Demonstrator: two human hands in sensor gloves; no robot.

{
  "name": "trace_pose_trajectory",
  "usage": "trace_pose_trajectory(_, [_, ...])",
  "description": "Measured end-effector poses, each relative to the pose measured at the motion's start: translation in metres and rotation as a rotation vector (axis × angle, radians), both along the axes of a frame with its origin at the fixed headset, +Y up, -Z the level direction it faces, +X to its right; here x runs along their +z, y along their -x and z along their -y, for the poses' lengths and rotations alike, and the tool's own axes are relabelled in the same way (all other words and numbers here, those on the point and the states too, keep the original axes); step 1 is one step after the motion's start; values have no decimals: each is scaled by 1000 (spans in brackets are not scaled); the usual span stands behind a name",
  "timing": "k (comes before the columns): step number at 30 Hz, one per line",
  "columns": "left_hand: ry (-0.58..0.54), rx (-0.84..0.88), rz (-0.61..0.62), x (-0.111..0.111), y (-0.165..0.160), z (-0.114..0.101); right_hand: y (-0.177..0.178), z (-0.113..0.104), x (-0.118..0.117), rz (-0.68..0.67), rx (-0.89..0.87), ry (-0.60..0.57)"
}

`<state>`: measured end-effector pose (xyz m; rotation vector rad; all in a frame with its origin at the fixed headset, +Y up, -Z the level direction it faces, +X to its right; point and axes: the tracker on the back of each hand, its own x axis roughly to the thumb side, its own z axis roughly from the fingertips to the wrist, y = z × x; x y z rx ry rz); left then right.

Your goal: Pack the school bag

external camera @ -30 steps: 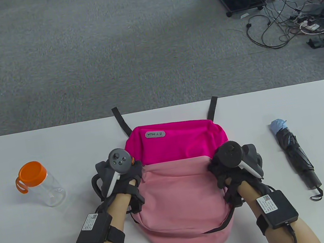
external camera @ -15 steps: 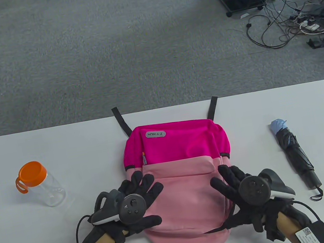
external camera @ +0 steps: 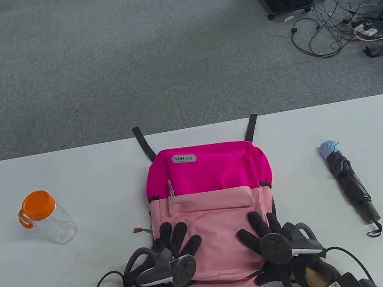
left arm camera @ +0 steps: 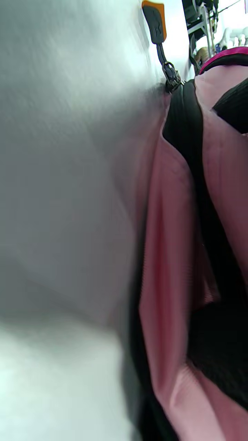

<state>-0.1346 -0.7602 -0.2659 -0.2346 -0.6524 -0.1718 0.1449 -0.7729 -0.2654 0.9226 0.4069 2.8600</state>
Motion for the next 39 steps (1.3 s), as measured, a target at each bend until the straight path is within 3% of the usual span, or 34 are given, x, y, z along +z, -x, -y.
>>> trace_pose_trajectory(2, [-25, -6, 9, 3, -3, 0, 2, -1, 1, -1, 24, -11])
trace_pose_trajectory(4, [-174, -12, 50, 9, -6, -2, 3, -2, 1, -5, 8, -13])
trace_pose_trajectory(11, [-143, 43, 7, 11, -4, 1, 8, -5, 2, -17, 58, -14])
trace_pose_trajectory(16, [-105, 71, 0, 7, -3, -6, 10, -8, 1, -21, 32, -73])
trace_pose_trajectory(24, [-66, 94, -24, 6, -2, -18, 8, -20, 6, -30, 15, -55])
trace_pose_trajectory(27, [34, 220, -68, 0, 4, -38, -2, -49, -2, 5, -100, 71])
trace_pose_trajectory(32, [100, 276, -81, -2, 6, -88, -11, -104, -16, 4, -137, 102])
trace_pose_trajectory(35, [13, 373, -106, -8, 7, -150, -31, -160, -34, 95, -356, 115])
trace_pose_trajectory(39, [-64, 571, -191, -23, 9, -222, -63, -222, -42, 254, -678, -83])
